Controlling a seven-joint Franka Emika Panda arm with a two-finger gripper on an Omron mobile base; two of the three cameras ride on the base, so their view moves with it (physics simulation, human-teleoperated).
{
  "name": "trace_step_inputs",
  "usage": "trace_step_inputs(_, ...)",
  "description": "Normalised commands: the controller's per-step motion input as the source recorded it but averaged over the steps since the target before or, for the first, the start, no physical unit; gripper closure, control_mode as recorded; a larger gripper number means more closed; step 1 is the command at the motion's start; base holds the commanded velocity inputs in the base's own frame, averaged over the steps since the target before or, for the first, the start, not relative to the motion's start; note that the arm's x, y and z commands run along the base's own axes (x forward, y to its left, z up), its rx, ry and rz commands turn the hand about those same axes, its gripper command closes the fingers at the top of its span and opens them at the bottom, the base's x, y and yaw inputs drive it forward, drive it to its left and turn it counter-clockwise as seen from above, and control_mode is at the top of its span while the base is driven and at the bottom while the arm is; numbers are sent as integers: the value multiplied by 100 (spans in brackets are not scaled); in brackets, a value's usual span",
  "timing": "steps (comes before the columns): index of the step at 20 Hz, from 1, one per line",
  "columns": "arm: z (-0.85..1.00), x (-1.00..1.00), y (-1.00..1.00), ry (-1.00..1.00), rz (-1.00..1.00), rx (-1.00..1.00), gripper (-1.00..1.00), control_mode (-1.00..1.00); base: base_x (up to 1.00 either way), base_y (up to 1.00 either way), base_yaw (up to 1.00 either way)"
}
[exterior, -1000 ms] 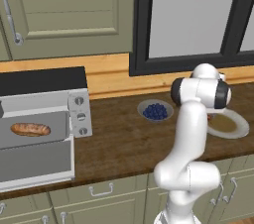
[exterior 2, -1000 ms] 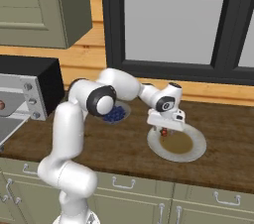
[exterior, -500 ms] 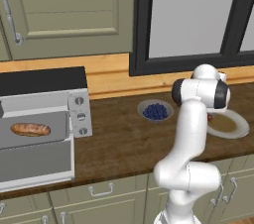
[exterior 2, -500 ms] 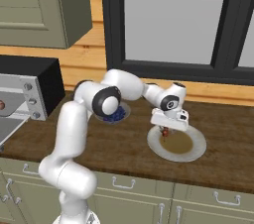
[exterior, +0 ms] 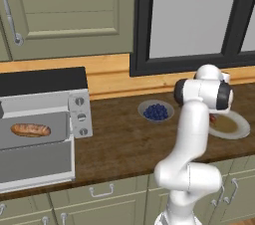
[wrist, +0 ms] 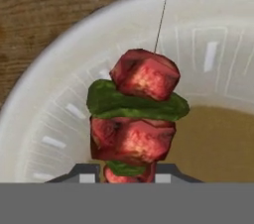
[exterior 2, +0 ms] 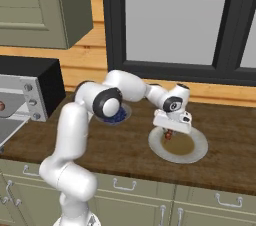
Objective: Pick up the kebab skewer and baguette bread, and place them inside the toaster oven. Close the toaster oven door and start by setting the timer.
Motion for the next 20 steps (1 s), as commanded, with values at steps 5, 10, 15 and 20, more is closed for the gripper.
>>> trace_step_inputs(5,25,-47,-9,-18,-9,12,100,-100,0,0,0)
trace_step_inputs(10,67,-61,0,-28,-36,27,100,-100,0,0,0)
trace_step_inputs(15,64,-44,56,-13,-38,8,100,-100,0,0,0)
trace_step_inputs(20,66,-15,100,4,-31,-1,100,-100,0,0,0)
